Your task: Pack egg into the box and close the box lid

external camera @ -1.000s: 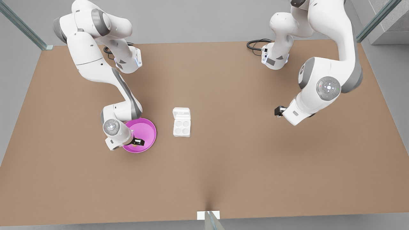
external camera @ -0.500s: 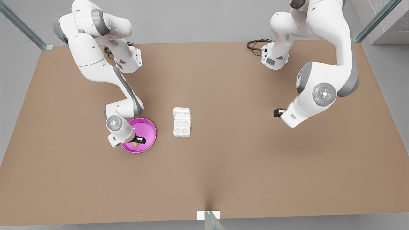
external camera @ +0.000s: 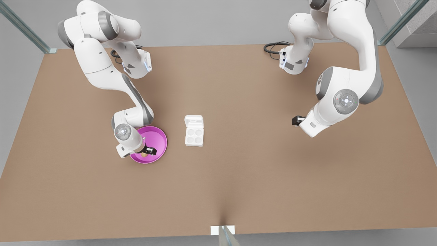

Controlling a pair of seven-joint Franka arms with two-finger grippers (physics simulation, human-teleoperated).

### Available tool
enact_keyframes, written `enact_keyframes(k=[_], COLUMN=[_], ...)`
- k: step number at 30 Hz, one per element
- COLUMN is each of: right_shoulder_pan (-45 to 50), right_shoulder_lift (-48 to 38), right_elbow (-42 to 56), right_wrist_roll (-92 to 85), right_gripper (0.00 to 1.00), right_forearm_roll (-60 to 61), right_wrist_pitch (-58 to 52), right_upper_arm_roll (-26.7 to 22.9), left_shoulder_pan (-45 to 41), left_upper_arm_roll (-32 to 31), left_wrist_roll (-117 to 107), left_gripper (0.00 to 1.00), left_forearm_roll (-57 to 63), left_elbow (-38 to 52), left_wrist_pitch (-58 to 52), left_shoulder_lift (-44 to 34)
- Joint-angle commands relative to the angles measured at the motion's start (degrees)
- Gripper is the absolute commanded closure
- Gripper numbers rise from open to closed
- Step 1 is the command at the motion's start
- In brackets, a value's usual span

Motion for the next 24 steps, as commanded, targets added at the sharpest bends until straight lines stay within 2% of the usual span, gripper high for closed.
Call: enact_keyframes(k=[1,4,5,6,9,11,13,14,15,18,20,24], right_shoulder_pan=[-0.06,-0.32,-0.32,-0.32,-0.32,0.12,0.03,-0.06,-0.06,-0.23,-0.15,0.03], right_shoulder_lift=[0.41,0.59,0.50,0.41,0.06,0.06,0.15,0.15,0.06,0.06,-0.20,-2.93], right_elbow=[0.01,-0.07,-0.07,-0.16,-0.16,-0.16,-0.25,-0.34,-0.34,-0.42,-0.51,-0.25], right_wrist_roll=[0.21,0.21,0.30,0.30,0.30,0.30,0.30,0.30,0.30,0.30,0.30,0.47], right_gripper=[0.00,0.00,0.14,0.21,0.23,0.32,0.33,0.41,0.44,0.48,0.50,0.51], right_forearm_roll=[-0.18,-0.80,-0.80,-0.80,-0.62,-0.45,-0.53,-0.53,-0.53,-0.62,-0.53,-0.36], right_wrist_pitch=[0.26,0.26,0.17,0.17,-0.01,-0.01,0.08,0.08,-0.01,-0.01,-0.09,-3.87], right_upper_arm_roll=[0.00,0.00,0.00,0.00,0.00,0.00,0.00,0.00,0.00,0.00,0.00,0.71], left_shoulder_pan=[0.07,0.07,0.15,0.07,0.07,-0.20,-0.20,0.42,0.50,1.38,1.47,2.35], left_upper_arm_roll=[0.00,0.00,0.00,0.00,0.00,-0.52,-1.58,-1.58,-1.49,-1.49,-2.11,-2.63], left_wrist_roll=[-0.19,-0.19,-0.19,-0.19,-0.19,-1.06,-1.94,-1.86,-1.86,-1.15,-1.77,-1.33], left_gripper=[0.00,0.00,0.00,0.00,0.00,0.00,0.00,0.00,0.00,0.00,0.00,0.00], left_forearm_roll=[0.04,0.04,0.04,0.04,0.04,-0.05,-0.05,0.13,-0.05,-1.54,-1.63,-1.54], left_elbow=[0.09,0.00,0.09,0.09,0.09,1.15,1.06,1.06,1.58,7.12,9.49,9.58], left_wrist_pitch=[-0.11,-0.03,-0.03,0.06,-0.20,-2.75,-2.40,-2.31,-3.10,-8.46,-17.24,-17.78], left_shoulder_lift=[0.02,0.11,0.11,0.11,0.10,-1.74,-0.69,-0.51,-0.60,0.72,-1.04,-1.13])
